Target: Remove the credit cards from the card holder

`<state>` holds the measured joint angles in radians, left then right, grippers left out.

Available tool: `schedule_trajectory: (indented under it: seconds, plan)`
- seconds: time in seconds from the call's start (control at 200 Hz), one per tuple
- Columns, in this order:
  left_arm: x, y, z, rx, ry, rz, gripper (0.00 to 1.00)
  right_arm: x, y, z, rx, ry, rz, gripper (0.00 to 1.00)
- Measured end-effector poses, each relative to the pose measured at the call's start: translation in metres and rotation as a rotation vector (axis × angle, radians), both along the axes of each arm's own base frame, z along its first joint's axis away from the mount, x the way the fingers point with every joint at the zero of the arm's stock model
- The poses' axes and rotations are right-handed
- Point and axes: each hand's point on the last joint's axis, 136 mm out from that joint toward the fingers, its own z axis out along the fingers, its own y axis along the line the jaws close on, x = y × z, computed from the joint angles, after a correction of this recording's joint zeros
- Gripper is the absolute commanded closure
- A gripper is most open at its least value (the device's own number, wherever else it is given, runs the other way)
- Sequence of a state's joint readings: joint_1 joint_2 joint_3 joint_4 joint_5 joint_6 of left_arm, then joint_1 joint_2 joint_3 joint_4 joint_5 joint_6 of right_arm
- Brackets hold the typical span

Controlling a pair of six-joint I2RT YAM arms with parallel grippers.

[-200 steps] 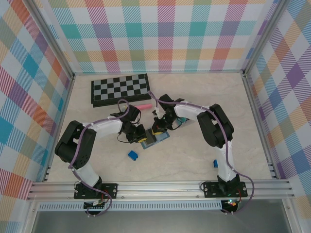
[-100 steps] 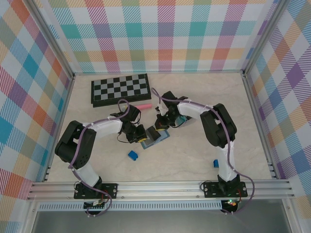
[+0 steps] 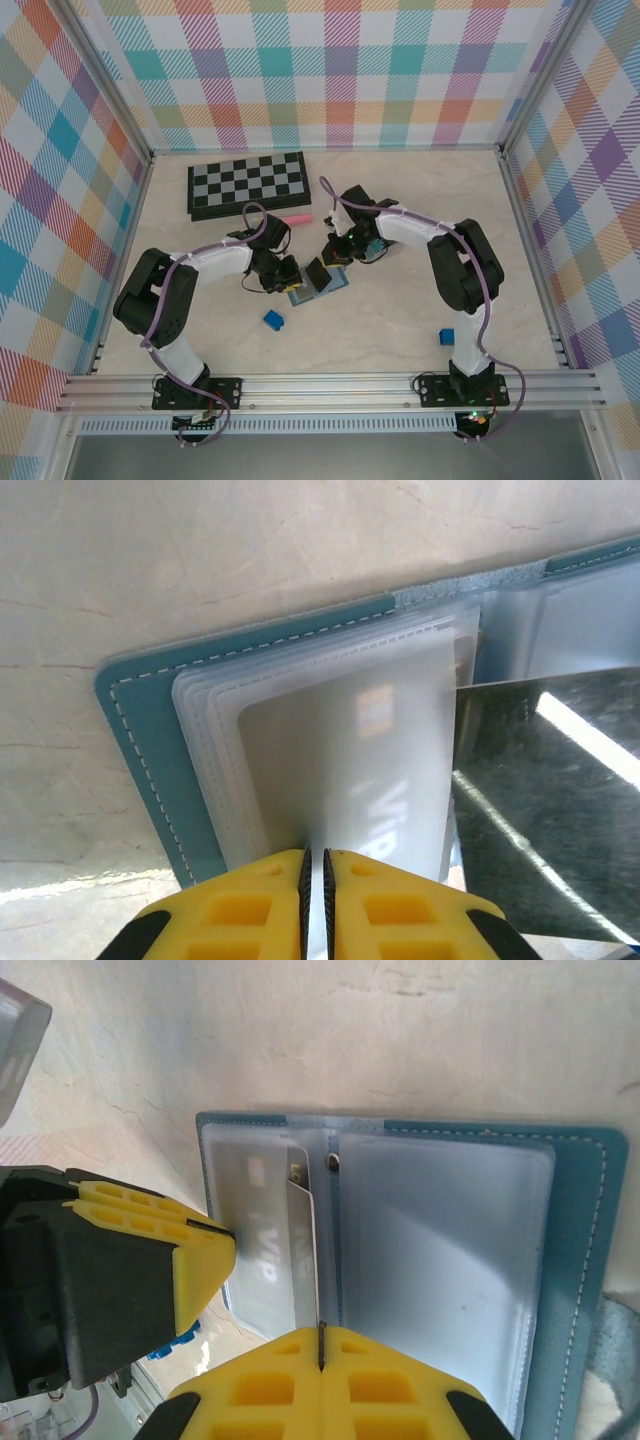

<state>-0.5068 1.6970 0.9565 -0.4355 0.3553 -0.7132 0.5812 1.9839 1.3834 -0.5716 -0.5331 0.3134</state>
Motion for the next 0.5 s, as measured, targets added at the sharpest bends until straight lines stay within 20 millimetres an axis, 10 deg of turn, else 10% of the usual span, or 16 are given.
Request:
schedule_trajectory:
  seconds: [0.5]
  plan:
    - [0.000, -0.001, 0.000, -0.002, 0.001, -0.001, 0.85, -0.004, -0.001, -0.028, -0.022, 0.071, -0.001, 0.90]
